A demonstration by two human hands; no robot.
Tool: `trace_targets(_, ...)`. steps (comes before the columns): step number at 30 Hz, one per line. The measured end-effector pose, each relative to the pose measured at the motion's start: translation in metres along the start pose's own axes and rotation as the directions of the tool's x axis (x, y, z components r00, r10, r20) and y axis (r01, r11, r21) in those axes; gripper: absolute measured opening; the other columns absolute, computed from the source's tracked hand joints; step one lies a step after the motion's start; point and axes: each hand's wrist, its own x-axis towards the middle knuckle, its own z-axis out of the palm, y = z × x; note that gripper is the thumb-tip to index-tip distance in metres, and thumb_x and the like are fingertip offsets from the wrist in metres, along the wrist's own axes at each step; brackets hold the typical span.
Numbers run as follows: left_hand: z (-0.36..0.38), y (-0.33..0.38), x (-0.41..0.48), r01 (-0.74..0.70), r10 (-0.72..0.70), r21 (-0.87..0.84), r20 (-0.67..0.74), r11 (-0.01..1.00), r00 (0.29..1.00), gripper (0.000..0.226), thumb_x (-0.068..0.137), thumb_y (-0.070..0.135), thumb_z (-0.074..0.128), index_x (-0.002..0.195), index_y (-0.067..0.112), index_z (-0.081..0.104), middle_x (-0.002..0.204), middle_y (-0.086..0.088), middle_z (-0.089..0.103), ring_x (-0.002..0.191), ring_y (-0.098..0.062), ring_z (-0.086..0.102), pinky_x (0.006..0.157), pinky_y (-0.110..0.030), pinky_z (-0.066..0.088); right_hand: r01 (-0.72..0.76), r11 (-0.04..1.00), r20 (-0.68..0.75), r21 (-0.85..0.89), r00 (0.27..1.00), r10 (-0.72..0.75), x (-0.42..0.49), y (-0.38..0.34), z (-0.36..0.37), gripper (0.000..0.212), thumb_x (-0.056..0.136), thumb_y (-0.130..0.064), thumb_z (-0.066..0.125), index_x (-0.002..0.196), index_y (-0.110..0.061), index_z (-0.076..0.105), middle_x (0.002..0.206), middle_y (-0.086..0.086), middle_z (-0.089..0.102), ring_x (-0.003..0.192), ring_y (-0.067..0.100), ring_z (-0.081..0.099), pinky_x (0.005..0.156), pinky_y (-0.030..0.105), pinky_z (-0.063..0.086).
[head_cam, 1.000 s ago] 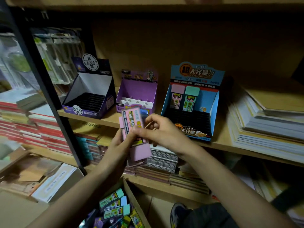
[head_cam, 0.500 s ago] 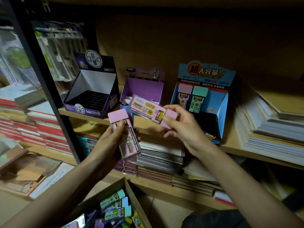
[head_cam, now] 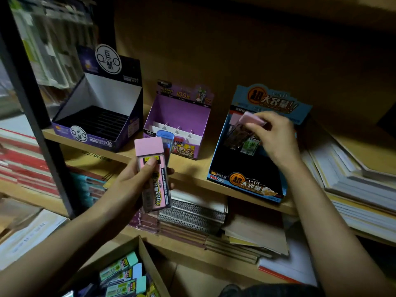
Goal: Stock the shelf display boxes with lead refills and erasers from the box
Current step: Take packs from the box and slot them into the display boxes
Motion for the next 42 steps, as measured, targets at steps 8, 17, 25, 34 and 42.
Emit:
trace_targets(8, 0.003, -0.007, -0.001, 0.012, -0.013, 0.003, 0.012, 1.0, 1.0, 0.029, 0.081, 0.037, 0.051, 0.108, 0.03, 0.059, 0.087, -0.003, 0.074, 0.072, -0.02, 0.072, 0.054, -0.03, 0.057, -0.017, 1.0, 0.209, -0.003, 0.978, 0.017, 0.009, 0.003, 0.0, 0.026, 0.086, -0.016, 0.065, 0.112, -0.011, 0.066, 0.105, -0.005, 0.059, 0.102, 0.012, 0.053, 0.086, 0.027, 0.038)
trace_targets(17, 0.006, -0.005, -0.005, 0.014, -0.014, 0.014, 0.012, 1.0, 1.0, 0.027, 0.081, 0.035, 0.051, 0.105, 0.027, 0.059, 0.082, -0.001, 0.074, 0.068, -0.018, 0.071, 0.052, -0.03, 0.057, -0.031, 1.0, 0.261, -0.002, 0.965, 0.03, 0.021, 0.007, -0.003, 0.022, 0.087, -0.014, 0.064, 0.108, -0.009, 0.066, 0.099, 0.0, 0.061, 0.095, 0.015, 0.055, 0.081, 0.03, 0.04)
trace_targets(25, 0.003, -0.007, -0.004, 0.013, -0.014, 0.023, 0.017, 1.0, 1.0, 0.02, 0.082, 0.037, 0.052, 0.097, 0.038, 0.065, 0.087, -0.002, 0.074, 0.074, -0.02, 0.072, 0.053, -0.03, 0.055, 0.079, 0.986, -0.014, -0.144, 0.997, -0.082, 0.011, 0.012, 0.031, 0.024, 0.084, -0.016, 0.068, 0.104, -0.011, 0.057, 0.095, 0.002, 0.058, 0.074, 0.012, 0.05, 0.06, 0.02, 0.035)
trace_targets(34, 0.007, -0.006, -0.002, -0.011, 0.011, 0.009, 0.013, 1.0, 1.0, 0.031, 0.08, 0.038, 0.054, 0.109, 0.032, 0.062, 0.09, -0.006, 0.073, 0.074, -0.022, 0.071, 0.055, -0.031, 0.056, 0.044, 0.908, -0.104, -0.416, 0.99, -0.095, 0.001, 0.01, 0.033, 0.033, 0.092, -0.019, 0.058, 0.124, -0.013, 0.06, 0.123, 0.012, 0.047, 0.114, 0.026, 0.044, 0.077, 0.034, 0.047)
trace_targets(42, 0.01, 0.003, -0.005, -0.051, 0.051, -0.013, 0.016, 0.999, 0.999, 0.037, 0.081, 0.029, 0.056, 0.117, 0.025, 0.059, 0.102, -0.005, 0.072, 0.088, -0.014, 0.07, 0.067, -0.027, 0.058, -0.31, 0.799, 0.433, 0.516, 0.899, 0.068, -0.082, -0.09, 0.075, 0.032, 0.08, -0.048, 0.052, 0.081, -0.017, 0.06, 0.069, -0.011, 0.058, 0.063, -0.001, 0.051, 0.059, 0.01, 0.039)
